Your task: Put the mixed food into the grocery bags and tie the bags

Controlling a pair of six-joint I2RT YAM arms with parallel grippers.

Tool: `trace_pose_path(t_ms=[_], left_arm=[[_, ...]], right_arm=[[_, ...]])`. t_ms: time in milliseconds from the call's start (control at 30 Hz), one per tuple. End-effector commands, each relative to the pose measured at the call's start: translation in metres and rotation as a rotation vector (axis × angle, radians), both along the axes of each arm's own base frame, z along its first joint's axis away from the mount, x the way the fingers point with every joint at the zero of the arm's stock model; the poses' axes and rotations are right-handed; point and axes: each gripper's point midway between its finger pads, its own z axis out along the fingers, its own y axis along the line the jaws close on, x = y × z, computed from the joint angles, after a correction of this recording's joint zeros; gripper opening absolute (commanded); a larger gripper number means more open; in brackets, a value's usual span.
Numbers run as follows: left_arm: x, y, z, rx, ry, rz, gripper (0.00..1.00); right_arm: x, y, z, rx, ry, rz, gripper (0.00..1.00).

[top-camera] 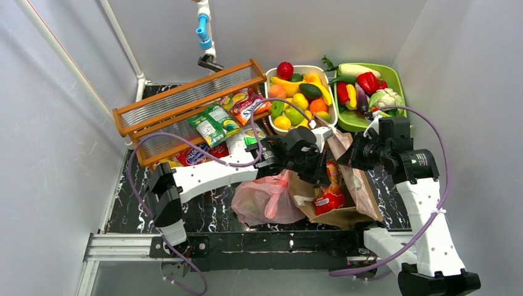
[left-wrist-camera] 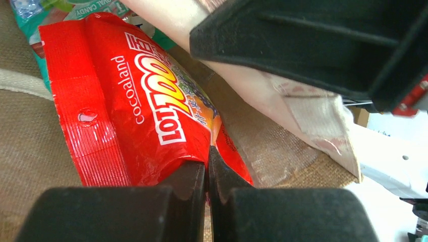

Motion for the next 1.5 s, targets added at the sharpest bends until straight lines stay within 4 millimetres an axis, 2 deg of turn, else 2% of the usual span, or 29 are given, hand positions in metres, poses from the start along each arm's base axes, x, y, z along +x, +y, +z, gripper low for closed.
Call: trace_pose_path(t_ms=[0,167,200,267,300,333,433,567,633,833,1233,1467], left_arm=[[-0.004,-0.031,0.061,-0.205,-0.044,-0.051,0.0],[0.001,-0.052,0.058,-0.227,-0.024,-0.027,0.0],[0.0,-0.055,0.057,-0.23,-0.017,-0.033,0.05],[-0.002,-0.058,0.055,-0.223,-0.005,-0.051,0.28],[-0.002,-0.058,0.053,-0.211,-0.005,-0.05,0.43],[-0.002,-0.057,0.053,-0.205,-0.009,-0.048,0.52],[-0.002,-0.051,0.053,-0.196,-0.031,-0.04,0.68],[-0.002,-0.044,0.056,-0.193,-0.055,-0.033,0.78],[-0.001,-0.041,0.061,-0.188,-0.074,-0.03,0.89],[0.005,-0.018,0.078,-0.128,-0.167,-0.007,0.98],[0.025,0.055,0.111,0.087,-0.405,0.054,0.98],[0.032,0.104,0.112,0.236,-0.478,0.102,0.98]], right_arm=[[0.002,0.005,0.022,0.026,-0.073,0.02,0.01],[0.0,0.003,0.021,0.021,-0.077,0.015,0.01],[0.0,0.002,0.02,0.018,-0.076,0.011,0.01],[-0.001,0.002,0.019,0.018,-0.077,0.011,0.01],[-0.002,0.002,0.017,0.017,-0.072,0.01,0.01],[-0.002,0.002,0.016,0.017,-0.072,0.011,0.01],[-0.002,0.002,0.015,0.016,-0.073,0.01,0.01],[-0.001,0.002,0.015,0.017,-0.073,0.01,0.01],[-0.001,0.002,0.015,0.019,-0.072,0.01,0.01],[-0.002,0.001,0.015,0.013,-0.074,0.006,0.01],[-0.002,0.0,0.016,0.007,-0.075,0.004,0.01],[0.001,-0.003,0.019,-0.01,-0.084,-0.005,0.01]])
